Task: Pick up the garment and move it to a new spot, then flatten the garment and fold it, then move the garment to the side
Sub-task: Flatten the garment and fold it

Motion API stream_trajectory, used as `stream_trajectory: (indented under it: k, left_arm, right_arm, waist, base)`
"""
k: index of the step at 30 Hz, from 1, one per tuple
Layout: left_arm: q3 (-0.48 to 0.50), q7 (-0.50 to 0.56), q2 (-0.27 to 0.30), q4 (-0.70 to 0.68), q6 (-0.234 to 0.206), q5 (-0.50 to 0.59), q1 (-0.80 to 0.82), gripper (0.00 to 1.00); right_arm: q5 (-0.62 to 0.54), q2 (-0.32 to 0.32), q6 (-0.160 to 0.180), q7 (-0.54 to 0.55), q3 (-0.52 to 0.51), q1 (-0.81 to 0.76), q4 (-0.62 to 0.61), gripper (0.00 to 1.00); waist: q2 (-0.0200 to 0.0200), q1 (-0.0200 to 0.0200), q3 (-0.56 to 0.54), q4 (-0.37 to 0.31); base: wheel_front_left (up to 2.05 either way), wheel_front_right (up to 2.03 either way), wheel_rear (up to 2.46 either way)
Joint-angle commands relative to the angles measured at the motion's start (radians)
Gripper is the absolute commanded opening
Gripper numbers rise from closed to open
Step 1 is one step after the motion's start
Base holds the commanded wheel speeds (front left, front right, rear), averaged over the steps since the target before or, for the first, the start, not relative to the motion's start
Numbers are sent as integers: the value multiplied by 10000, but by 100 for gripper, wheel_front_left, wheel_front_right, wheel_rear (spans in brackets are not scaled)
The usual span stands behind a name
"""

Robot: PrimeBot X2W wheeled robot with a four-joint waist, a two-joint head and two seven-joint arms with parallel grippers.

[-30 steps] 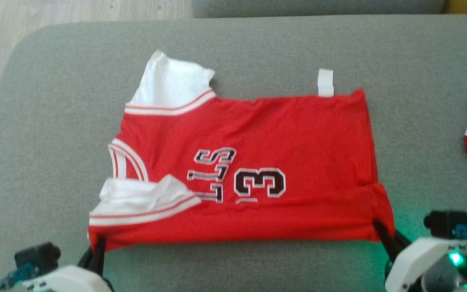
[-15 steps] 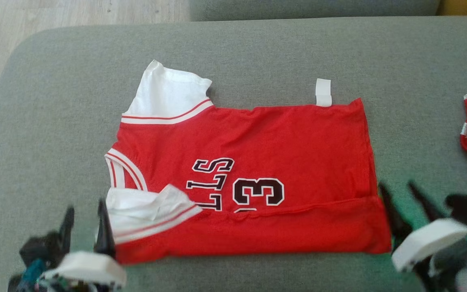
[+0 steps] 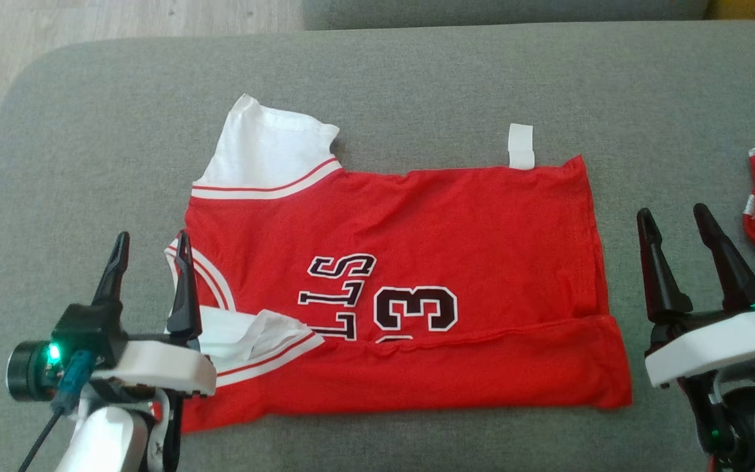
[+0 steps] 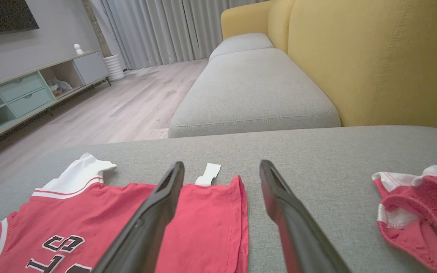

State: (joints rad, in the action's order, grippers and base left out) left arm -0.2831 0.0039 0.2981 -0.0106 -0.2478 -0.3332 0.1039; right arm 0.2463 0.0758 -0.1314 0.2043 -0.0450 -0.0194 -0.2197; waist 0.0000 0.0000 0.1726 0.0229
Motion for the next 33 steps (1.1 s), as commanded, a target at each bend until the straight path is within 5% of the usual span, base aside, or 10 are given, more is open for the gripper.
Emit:
stream_trajectory:
  k: [1,9,17,22,33]
  left_arm:
    - [341,115,294,-359,-99,92,500,100]
    - [345,329,355,-443,69,-65,1137,100]
    - [316,139,36,454,619,-210,4077,100]
    - [61,-206,-400,1775,1120,-308,5771,100]
    - [-692,517,-1183,7837,2489,-693,8508,100]
  right_arm:
    - [8,14,7,109,179,368,-433,100]
    - [62,-64,7,181,163,520,-603,100]
    - [46,-63,7,224,149,1170,-888,100]
    - [29,-37,7,212,97,1490,-966,100]
    - [102,-29,7,285,284,1737,-707,100]
  waist:
    - [0,0,57,-24]
    - [0,0,611,-49]
    - [0,0,2052,-170]
    - [0,0,2737,-172]
    - [0,0,3461,-249]
  base:
    - [0,0,0]
    - [0,0,0]
    - [0,0,0]
    - [0,0,0]
    - [0,0,0]
